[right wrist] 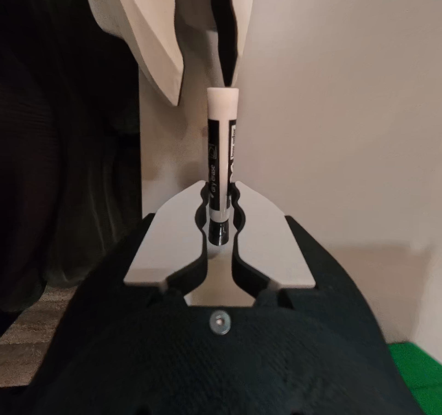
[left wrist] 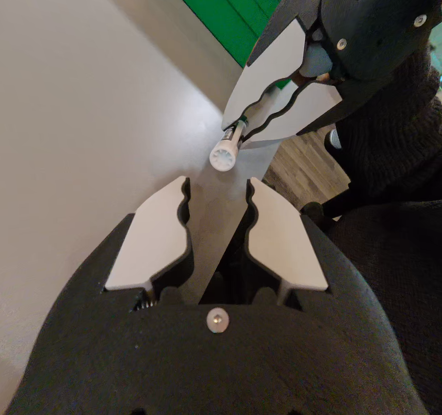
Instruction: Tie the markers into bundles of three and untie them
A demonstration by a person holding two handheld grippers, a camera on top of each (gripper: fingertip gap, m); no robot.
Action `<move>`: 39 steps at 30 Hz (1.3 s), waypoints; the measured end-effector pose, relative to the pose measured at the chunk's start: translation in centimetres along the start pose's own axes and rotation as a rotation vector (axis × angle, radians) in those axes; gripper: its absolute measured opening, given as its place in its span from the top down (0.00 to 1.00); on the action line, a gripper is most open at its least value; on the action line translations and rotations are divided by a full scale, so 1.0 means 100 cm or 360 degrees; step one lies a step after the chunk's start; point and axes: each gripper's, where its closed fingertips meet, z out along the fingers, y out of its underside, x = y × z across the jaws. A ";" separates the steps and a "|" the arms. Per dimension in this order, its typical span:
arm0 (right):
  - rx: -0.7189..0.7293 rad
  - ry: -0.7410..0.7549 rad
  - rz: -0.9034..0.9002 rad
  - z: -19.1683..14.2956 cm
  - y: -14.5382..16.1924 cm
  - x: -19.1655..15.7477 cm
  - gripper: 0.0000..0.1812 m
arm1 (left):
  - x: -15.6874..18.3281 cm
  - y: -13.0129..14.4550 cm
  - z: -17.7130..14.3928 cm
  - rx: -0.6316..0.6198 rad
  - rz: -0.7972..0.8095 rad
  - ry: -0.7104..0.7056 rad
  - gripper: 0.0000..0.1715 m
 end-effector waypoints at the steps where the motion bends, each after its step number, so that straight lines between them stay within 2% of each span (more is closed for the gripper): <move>1: -0.0022 0.0024 0.0026 -0.003 0.006 -0.003 0.90 | 0.004 0.000 0.008 -0.0038 0.0024 0.0034 0.73; 5: -0.0144 0.0100 0.0101 -0.010 0.028 -0.016 0.90 | 0.020 -0.002 0.029 -0.0150 0.0066 0.0198 0.73; 9: -0.0146 0.0110 0.0143 -0.012 0.030 -0.028 0.90 | 0.031 -0.002 0.044 -0.0245 0.0047 0.0335 0.74; 15: -0.0059 0.0114 0.0206 -0.016 0.029 -0.032 0.90 | 0.036 0.004 0.056 -0.0371 0.0107 0.0365 0.85; 18: -0.0031 0.0084 0.0220 -0.016 0.030 -0.033 0.90 | 0.037 0.005 0.055 -0.0386 0.0084 0.0387 0.85; 26: 0.0027 0.0069 0.0224 -0.009 0.022 -0.027 0.90 | 0.031 0.002 0.046 -0.0341 -0.0022 0.0388 0.87; 33: 0.0066 0.0090 0.0249 -0.004 0.017 -0.015 0.75 | 0.019 -0.006 0.032 -0.0226 -0.0098 0.0320 0.87; 39: 0.0078 0.0060 0.0233 0.005 0.008 -0.012 0.74 | 0.011 -0.019 0.018 -0.0048 -0.0162 0.0294 0.88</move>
